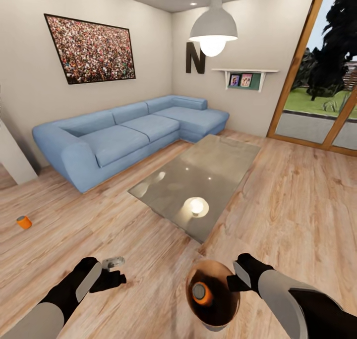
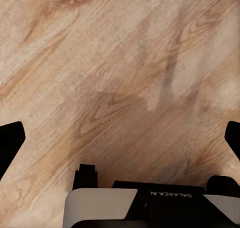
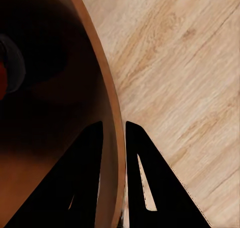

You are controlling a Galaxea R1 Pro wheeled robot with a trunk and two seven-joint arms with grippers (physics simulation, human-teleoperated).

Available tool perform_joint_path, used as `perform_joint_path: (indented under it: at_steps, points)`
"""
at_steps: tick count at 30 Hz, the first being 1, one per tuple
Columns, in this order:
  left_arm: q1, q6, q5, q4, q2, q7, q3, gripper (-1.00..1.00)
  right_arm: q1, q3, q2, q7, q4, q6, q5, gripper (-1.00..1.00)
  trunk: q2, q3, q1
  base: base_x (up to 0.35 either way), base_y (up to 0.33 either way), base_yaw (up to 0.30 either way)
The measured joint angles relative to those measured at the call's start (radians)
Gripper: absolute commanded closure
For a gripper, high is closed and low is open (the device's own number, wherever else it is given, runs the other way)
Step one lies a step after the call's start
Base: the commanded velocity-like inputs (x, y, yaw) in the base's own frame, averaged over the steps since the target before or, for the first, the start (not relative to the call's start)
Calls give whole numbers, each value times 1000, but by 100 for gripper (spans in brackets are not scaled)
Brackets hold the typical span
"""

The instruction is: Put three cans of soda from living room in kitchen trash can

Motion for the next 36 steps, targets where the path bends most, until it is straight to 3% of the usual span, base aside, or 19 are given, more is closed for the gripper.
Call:
perform_joint_path:
  at_steps: [2, 5, 8, 13, 17, 30, 36]
  points:
    - [2, -17, 0, 2, 0, 0, 0, -100, 24, 1, -23, 2, 0, -25, -10, 100, 14, 9, -8, 0, 0, -3]
    - [3, -29, 0, 14, -1, -1, 0, -100, 48, 49, -38, 0, 4, -39, -20, 100, 35, 24, -19, 0, 0, -47]
    - [3, -35, -1, 25, -1, -1, 0, -100, 61, -1, -45, 4, 0, -64, -59, 100, 56, 38, -31, 0, 0, -117]
    - [3, -39, -1, 29, -1, -2, 0, -100, 67, 27, -47, -2, 1, -79, -50, 100, 91, 62, -50, 0, 0, -164]
    - [3, -41, -1, 30, -1, -2, 0, -100, 79, 8, -47, -2, 1, -83, -62, 100, 119, 81, -65, 0, 0, -179]
    - [3, -42, -1, 43, -2, -2, 0, -100, 91, 16, -49, -4, 1, -84, -58, 100, 210, 142, -115, 0, 0, -182]
    - [3, -42, -1, 45, -4, -2, 0, -100, 93, 21, -47, -5, 1, -83, -55, 100, 210, 151, -115, 0, 0, -106]
